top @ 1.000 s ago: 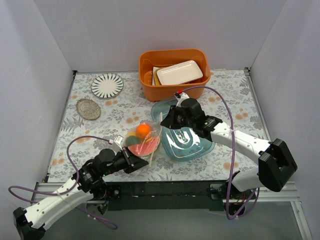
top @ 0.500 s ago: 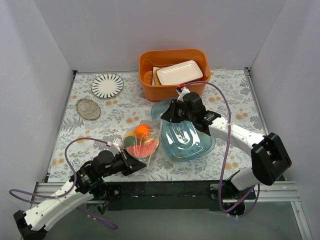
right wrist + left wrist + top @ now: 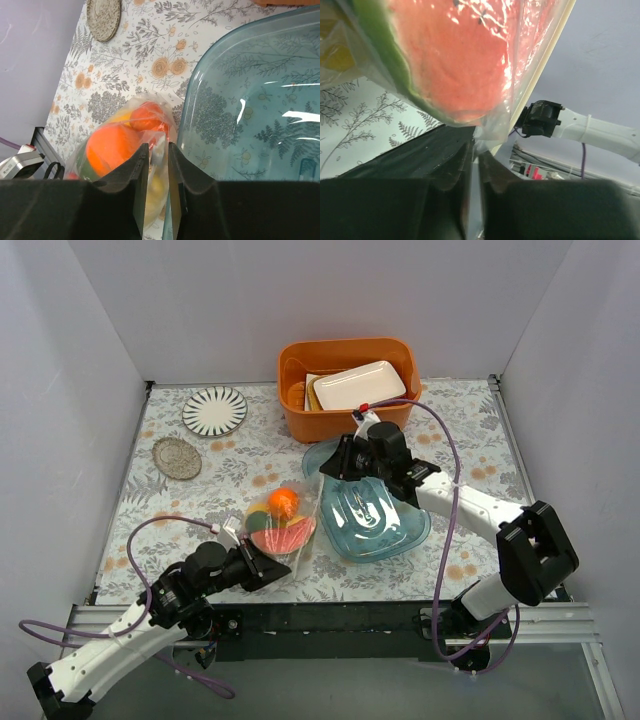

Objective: Place the food in the zip-top bag and seal the zipper
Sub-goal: Zip the zipper food storage bag at the center of the board, then reset both arms

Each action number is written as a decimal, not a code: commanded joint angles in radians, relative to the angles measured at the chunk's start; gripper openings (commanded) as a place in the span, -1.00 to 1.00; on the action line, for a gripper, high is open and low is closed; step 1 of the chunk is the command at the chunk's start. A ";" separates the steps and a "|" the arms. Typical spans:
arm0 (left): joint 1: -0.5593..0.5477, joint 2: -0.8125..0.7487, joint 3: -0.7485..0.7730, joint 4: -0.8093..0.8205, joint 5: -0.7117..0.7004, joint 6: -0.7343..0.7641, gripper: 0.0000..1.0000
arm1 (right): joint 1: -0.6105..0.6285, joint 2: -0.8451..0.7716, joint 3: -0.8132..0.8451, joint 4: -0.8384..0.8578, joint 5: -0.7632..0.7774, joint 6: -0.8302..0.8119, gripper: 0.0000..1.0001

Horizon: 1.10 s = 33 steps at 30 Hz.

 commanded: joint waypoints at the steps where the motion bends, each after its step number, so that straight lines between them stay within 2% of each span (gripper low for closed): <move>1: -0.008 -0.001 0.050 -0.058 -0.029 -0.147 -0.62 | -0.019 0.015 0.074 0.007 -0.001 -0.074 -0.33; 3: -0.007 0.004 0.099 -0.096 -0.081 -0.119 -0.29 | -0.019 0.018 0.107 -0.069 0.013 -0.119 -0.17; 4: -0.008 0.008 0.116 -0.107 -0.096 -0.105 -0.21 | -0.019 0.020 0.119 -0.095 0.023 -0.133 -0.11; 5: -0.007 0.016 0.137 -0.119 -0.110 -0.090 0.00 | -0.019 0.018 0.145 -0.131 0.054 -0.169 -0.04; 8: -0.008 0.046 0.217 -0.185 -0.184 -0.045 0.27 | -0.019 0.010 0.189 -0.257 0.120 -0.228 0.13; 10: -0.008 0.065 0.277 -0.228 -0.227 -0.018 0.46 | -0.019 0.000 0.220 -0.328 0.227 -0.266 0.23; 12: -0.008 0.094 0.315 -0.259 -0.253 -0.004 0.72 | -0.021 -0.022 0.240 -0.364 0.313 -0.304 0.25; 15: -0.008 0.140 0.392 -0.302 -0.313 0.039 0.96 | -0.030 -0.049 0.260 -0.428 0.414 -0.329 0.25; 20: -0.007 0.253 0.564 -0.375 -0.461 0.165 0.96 | -0.054 -0.103 0.240 -0.511 0.517 -0.381 0.35; 25: -0.008 0.430 0.729 -0.429 -0.604 0.330 0.96 | -0.125 -0.193 0.142 -0.534 0.543 -0.415 0.47; 26: -0.008 0.462 0.786 -0.444 -0.668 0.368 0.97 | -0.140 -0.207 0.130 -0.541 0.540 -0.424 0.48; 28: -0.007 0.534 0.829 -0.434 -0.702 0.430 0.96 | -0.194 -0.253 0.104 -0.556 0.534 -0.423 0.53; 29: -0.007 0.553 0.861 -0.419 -0.718 0.497 0.96 | -0.214 -0.270 0.075 -0.557 0.525 -0.417 0.64; 33: 0.009 0.672 0.952 -0.380 -0.799 0.589 0.96 | -0.307 -0.342 0.015 -0.556 0.447 -0.433 0.70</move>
